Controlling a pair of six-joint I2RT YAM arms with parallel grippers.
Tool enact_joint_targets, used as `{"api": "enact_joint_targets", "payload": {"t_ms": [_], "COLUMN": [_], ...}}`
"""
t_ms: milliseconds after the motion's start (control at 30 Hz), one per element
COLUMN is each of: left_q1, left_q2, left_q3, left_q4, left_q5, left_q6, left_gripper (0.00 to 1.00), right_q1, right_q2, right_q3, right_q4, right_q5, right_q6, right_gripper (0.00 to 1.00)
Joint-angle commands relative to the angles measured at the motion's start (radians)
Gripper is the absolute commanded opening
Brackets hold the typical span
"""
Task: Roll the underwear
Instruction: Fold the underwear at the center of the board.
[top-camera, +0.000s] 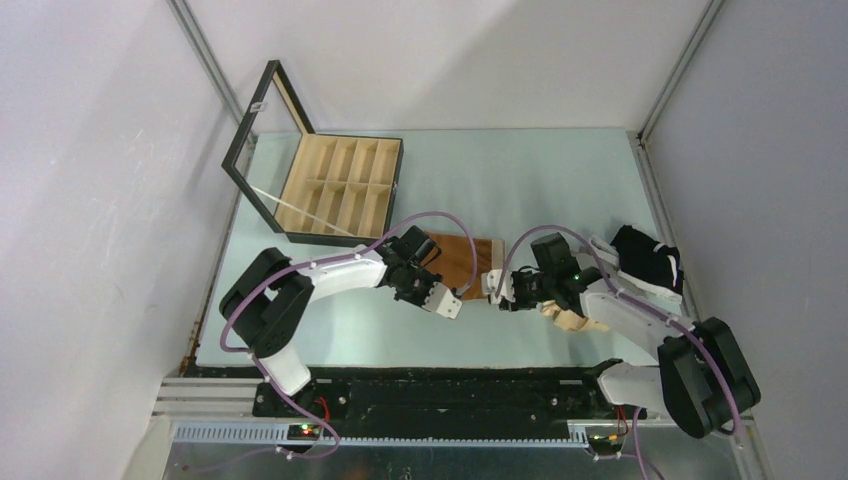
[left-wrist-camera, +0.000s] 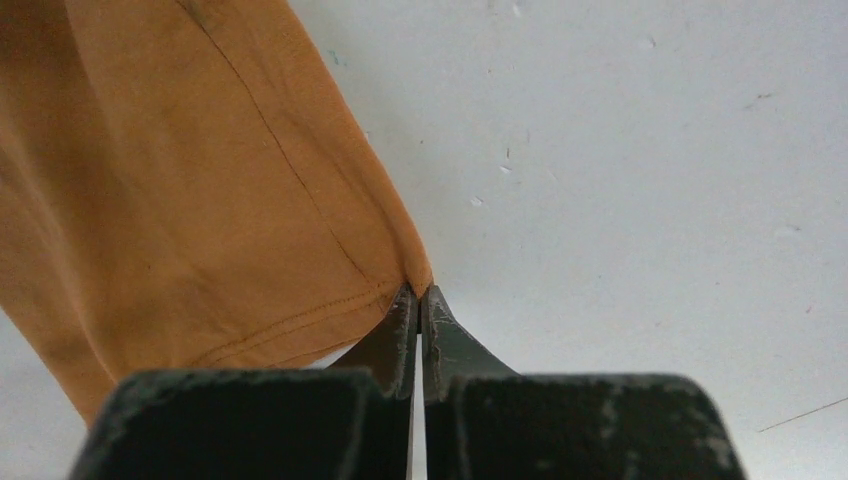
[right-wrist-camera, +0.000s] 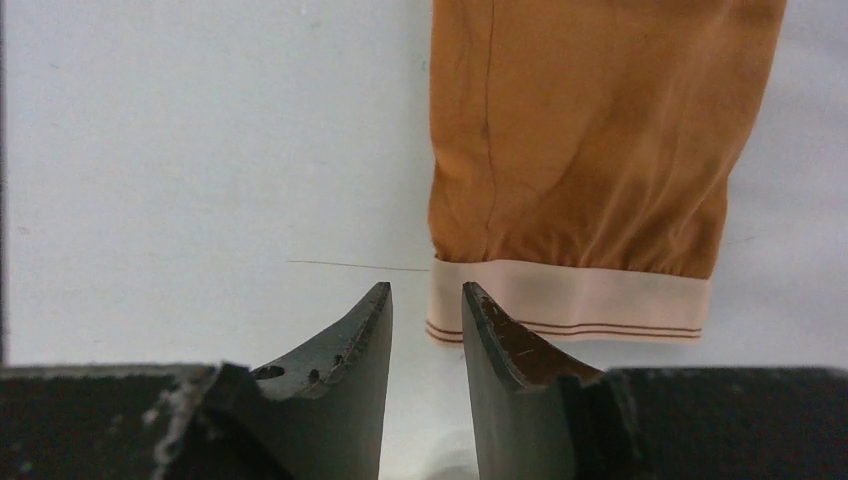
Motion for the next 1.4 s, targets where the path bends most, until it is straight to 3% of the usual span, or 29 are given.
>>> {"api": "enact_joint_targets", "payload": {"t_ms": [0, 300, 533, 667, 833, 933, 1167, 1367], "left_q1": [-0.01, -0.009, -0.009, -0.009, -0.009, -0.009, -0.01, -0.006], "left_q2": [0.007, 0.009, 0.015, 0.021, 0.023, 0.022, 0.005, -0.029], "left_q3": [0.007, 0.008, 0.017, 0.023, 0.029, 0.026, 0.004, 0.038], "left_q4": [-0.064, -0.069, -0.079, -0.09, -0.095, -0.092, -0.069, -0.103], "left_q5": [0.048, 0.055, 0.057, 0.058, 0.061, 0.06, 0.063, 0.112], "left_q6": [-0.047, -0.049, -0.048, -0.043, -0.043, -0.044, -0.05, -0.142], "left_gripper": [0.0, 0.0, 0.0, 0.0, 0.0, 0.0, 0.0, 0.0], "right_q1": [0.006, -0.019, -0.037, -0.054, -0.059, -0.052, -0.032, -0.039], "right_q2": [0.061, 0.164, 0.221, 0.267, 0.365, 0.394, 0.416, 0.37], "right_q3": [0.01, 0.046, 0.074, 0.136, 0.255, 0.265, 0.266, 0.335], "right_q4": [0.117, 0.077, 0.104, 0.023, -0.192, -0.233, -0.265, -0.414], "right_q5": [0.032, 0.06, 0.099, 0.103, 0.108, 0.122, 0.136, 0.054], "right_q6": [-0.144, -0.202, -0.216, -0.236, -0.305, -0.344, -0.308, -0.161], "right_gripper": [0.36, 0.35, 0.43, 0.44, 0.34, 0.28, 0.03, 0.0]}}
